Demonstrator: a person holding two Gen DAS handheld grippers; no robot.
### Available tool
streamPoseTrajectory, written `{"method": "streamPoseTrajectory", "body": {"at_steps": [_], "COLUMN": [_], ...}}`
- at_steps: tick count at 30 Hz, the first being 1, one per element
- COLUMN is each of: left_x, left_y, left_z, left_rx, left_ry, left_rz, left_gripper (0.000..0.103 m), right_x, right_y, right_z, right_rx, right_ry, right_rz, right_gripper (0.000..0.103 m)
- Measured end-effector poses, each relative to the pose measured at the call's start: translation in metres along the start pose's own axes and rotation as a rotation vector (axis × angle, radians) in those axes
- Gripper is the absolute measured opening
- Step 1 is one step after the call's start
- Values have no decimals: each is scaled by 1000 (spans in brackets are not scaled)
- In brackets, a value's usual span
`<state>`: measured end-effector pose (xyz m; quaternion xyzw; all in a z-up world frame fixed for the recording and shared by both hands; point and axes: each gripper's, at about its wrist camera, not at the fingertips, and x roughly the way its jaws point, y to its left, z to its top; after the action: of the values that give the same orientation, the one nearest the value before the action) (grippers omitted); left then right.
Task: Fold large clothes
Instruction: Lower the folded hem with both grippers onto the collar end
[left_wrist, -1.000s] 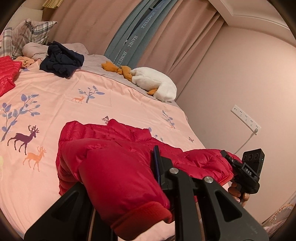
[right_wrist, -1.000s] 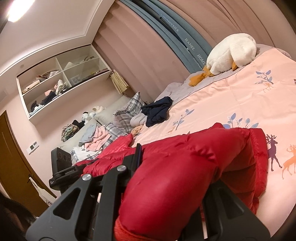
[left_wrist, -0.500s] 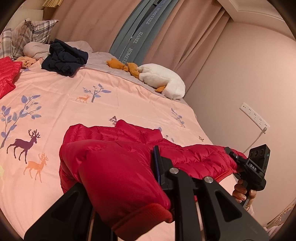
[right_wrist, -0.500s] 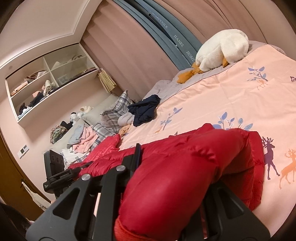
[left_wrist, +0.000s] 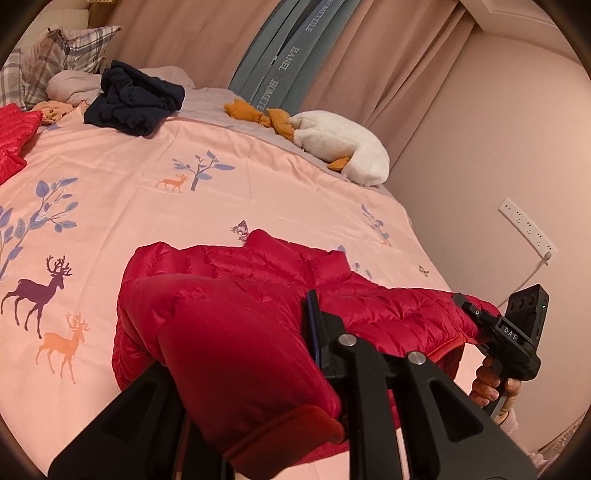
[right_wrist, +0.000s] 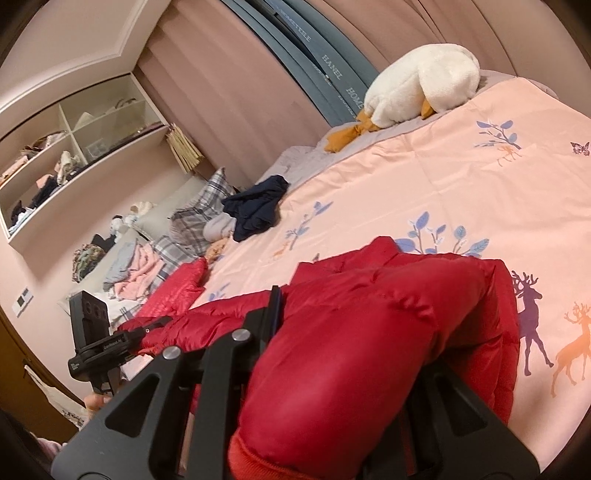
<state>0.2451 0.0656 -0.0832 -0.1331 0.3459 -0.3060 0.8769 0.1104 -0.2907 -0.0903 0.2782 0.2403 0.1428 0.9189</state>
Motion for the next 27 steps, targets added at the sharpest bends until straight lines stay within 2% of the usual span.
{"method": "streamPoseTrajectory", "body": {"at_steps": [15, 27], "left_x": [58, 85], "left_y": [16, 18], "left_z": [23, 37], "left_rx": [5, 30], "left_ry": [40, 45], "left_rz": [78, 120], "left_gripper": [16, 16], "right_x": [43, 66], "right_y": [-23, -34], "right_z": [15, 28], "right_rx": [0, 5], "right_ry": [40, 51], "right_rz": [-72, -105], "right_gripper": [17, 17]}}
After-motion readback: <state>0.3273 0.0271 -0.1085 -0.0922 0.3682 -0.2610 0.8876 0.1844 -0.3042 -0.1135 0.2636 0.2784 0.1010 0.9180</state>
